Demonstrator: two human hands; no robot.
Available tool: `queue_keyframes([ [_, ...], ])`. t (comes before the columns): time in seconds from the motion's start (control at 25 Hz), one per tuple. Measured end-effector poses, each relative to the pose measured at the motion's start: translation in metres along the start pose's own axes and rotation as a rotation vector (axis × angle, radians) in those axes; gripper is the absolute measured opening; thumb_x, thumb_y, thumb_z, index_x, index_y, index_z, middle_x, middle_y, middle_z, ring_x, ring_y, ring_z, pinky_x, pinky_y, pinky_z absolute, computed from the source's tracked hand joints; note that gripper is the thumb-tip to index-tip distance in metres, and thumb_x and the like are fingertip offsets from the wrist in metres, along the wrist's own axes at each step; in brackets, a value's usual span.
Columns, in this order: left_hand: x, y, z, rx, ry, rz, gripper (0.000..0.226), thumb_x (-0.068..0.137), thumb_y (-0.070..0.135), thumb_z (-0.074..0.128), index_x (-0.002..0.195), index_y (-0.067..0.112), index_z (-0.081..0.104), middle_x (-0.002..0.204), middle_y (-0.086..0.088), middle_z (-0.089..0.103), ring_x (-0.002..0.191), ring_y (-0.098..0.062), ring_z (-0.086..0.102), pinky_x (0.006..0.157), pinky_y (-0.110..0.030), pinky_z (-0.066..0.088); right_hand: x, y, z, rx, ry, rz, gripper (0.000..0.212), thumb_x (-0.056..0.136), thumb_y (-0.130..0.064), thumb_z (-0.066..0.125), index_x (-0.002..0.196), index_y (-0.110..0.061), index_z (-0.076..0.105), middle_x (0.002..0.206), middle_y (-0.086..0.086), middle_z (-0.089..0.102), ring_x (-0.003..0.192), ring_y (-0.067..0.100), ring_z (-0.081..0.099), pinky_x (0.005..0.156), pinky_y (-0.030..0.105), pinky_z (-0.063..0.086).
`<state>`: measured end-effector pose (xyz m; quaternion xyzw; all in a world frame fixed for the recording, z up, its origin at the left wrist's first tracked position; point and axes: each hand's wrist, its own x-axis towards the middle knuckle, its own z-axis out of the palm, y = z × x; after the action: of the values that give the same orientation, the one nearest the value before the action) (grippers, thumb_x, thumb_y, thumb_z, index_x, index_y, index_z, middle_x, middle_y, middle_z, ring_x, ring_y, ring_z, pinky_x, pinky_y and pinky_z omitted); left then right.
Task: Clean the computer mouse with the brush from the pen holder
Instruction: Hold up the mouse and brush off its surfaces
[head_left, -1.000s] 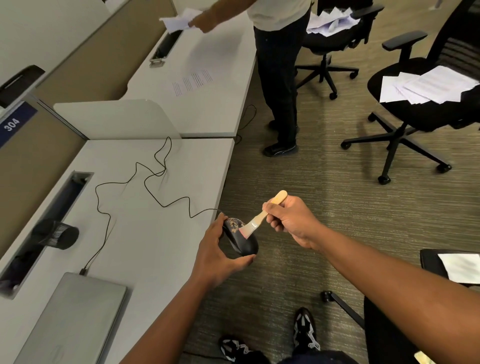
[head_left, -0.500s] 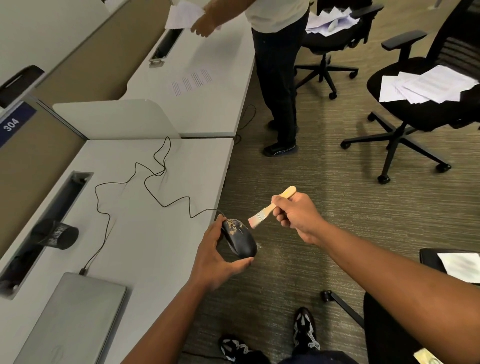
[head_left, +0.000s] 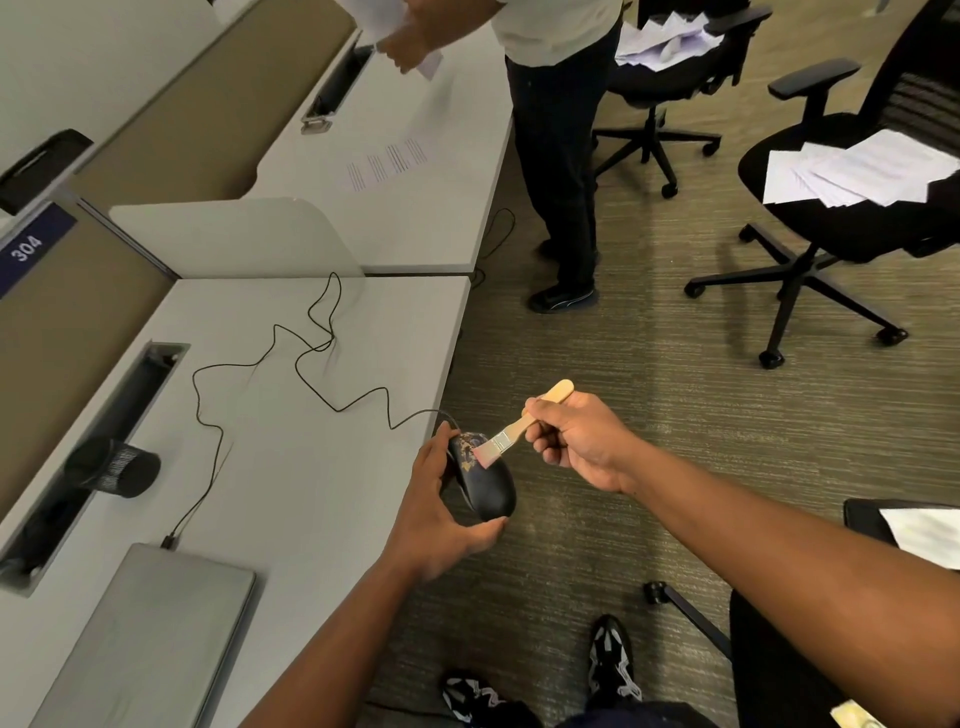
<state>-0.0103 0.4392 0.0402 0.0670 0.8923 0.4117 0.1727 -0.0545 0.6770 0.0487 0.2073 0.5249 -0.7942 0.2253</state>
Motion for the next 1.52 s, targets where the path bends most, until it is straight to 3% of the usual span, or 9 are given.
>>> queue_keyframes([
  [0.52, 0.003, -0.001, 0.001, 0.012, 0.066, 0.055, 0.136, 0.06, 0.068, 0.092, 0.169, 0.038, 0.016, 0.161, 0.024, 0.033, 0.143, 0.006, 0.04, 0.119, -0.025, 0.046, 0.01, 0.0, -0.015, -0.059, 0.186, -0.098, 0.017, 0.105, -0.022, 0.062, 0.107, -0.007, 0.069, 0.072, 0.003, 0.068, 0.06, 0.01, 0.058, 0.057, 0.025, 0.047],
  [0.84, 0.006, -0.004, 0.004, 0.046, 0.031, 0.047, 0.133, 0.063, 0.06, 0.091, 0.169, 0.024, 0.021, 0.165, 0.008, 0.031, 0.149, -0.011, 0.037, 0.122, -0.045, 0.046, 0.005, 0.005, -0.006, 0.003, 0.077, -0.122, 0.016, 0.104, -0.027, 0.062, 0.102, -0.013, 0.069, 0.065, -0.003, 0.067, 0.056, 0.007, 0.058, 0.052, 0.022, 0.048],
  [1.0, 0.009, -0.006, 0.007, 0.059, 0.026, 0.039, 0.134, 0.059, 0.061, 0.089, 0.169, 0.027, 0.019, 0.161, 0.011, 0.03, 0.148, -0.015, 0.037, 0.12, -0.046, 0.048, 0.003, 0.01, -0.003, -0.044, 0.043, -0.131, 0.015, 0.104, -0.027, 0.062, 0.103, -0.014, 0.069, 0.067, -0.002, 0.067, 0.057, 0.007, 0.058, 0.054, 0.023, 0.048],
  [1.12, 0.008, -0.009, 0.01, 0.023, 0.014, 0.042, 0.137, 0.062, 0.055, 0.092, 0.171, 0.033, 0.012, 0.152, 0.026, 0.027, 0.145, -0.004, 0.035, 0.124, -0.036, 0.043, 0.001, 0.013, 0.001, -0.091, -0.008, -0.143, 0.016, 0.103, -0.029, 0.063, 0.103, -0.014, 0.07, 0.068, -0.001, 0.069, 0.057, 0.007, 0.06, 0.052, 0.022, 0.048],
  [1.2, 0.007, -0.012, 0.012, 0.008, 0.009, 0.049, 0.139, 0.064, 0.049, 0.095, 0.172, 0.031, 0.01, 0.141, 0.036, 0.026, 0.139, 0.012, 0.035, 0.123, -0.02, 0.036, 0.001, 0.014, 0.004, -0.125, -0.049, -0.142, 0.017, 0.1, -0.029, 0.065, 0.105, -0.013, 0.07, 0.069, 0.0, 0.07, 0.057, 0.008, 0.061, 0.052, 0.021, 0.048],
  [1.28, 0.006, -0.014, 0.013, 0.019, 0.009, 0.052, 0.14, 0.066, 0.044, 0.098, 0.172, 0.028, 0.009, 0.14, 0.036, 0.026, 0.136, 0.024, 0.031, 0.117, -0.005, 0.03, 0.0, 0.015, 0.005, -0.158, -0.066, -0.143, 0.018, 0.1, -0.029, 0.065, 0.106, -0.012, 0.069, 0.069, 0.001, 0.07, 0.057, 0.008, 0.061, 0.051, 0.02, 0.049],
  [1.32, 0.006, -0.014, 0.013, 0.024, 0.011, 0.056, 0.14, 0.067, 0.041, 0.099, 0.173, 0.028, 0.008, 0.144, 0.034, 0.027, 0.136, 0.024, 0.031, 0.117, -0.005, 0.029, 0.0, 0.015, 0.005, -0.176, -0.06, -0.146, 0.017, 0.102, -0.028, 0.065, 0.106, -0.012, 0.069, 0.069, 0.001, 0.07, 0.057, 0.008, 0.061, 0.051, 0.02, 0.049],
  [1.52, 0.003, -0.011, 0.013, 0.023, 0.027, 0.082, 0.139, 0.07, 0.04, 0.101, 0.171, 0.034, 0.005, 0.161, 0.025, 0.024, 0.146, 0.001, 0.028, 0.122, -0.03, 0.037, 0.0, 0.012, 0.001, -0.254, 0.009, -0.199, 0.015, 0.104, -0.023, 0.063, 0.103, -0.009, 0.069, 0.065, 0.001, 0.069, 0.054, 0.008, 0.059, 0.049, 0.02, 0.048],
])
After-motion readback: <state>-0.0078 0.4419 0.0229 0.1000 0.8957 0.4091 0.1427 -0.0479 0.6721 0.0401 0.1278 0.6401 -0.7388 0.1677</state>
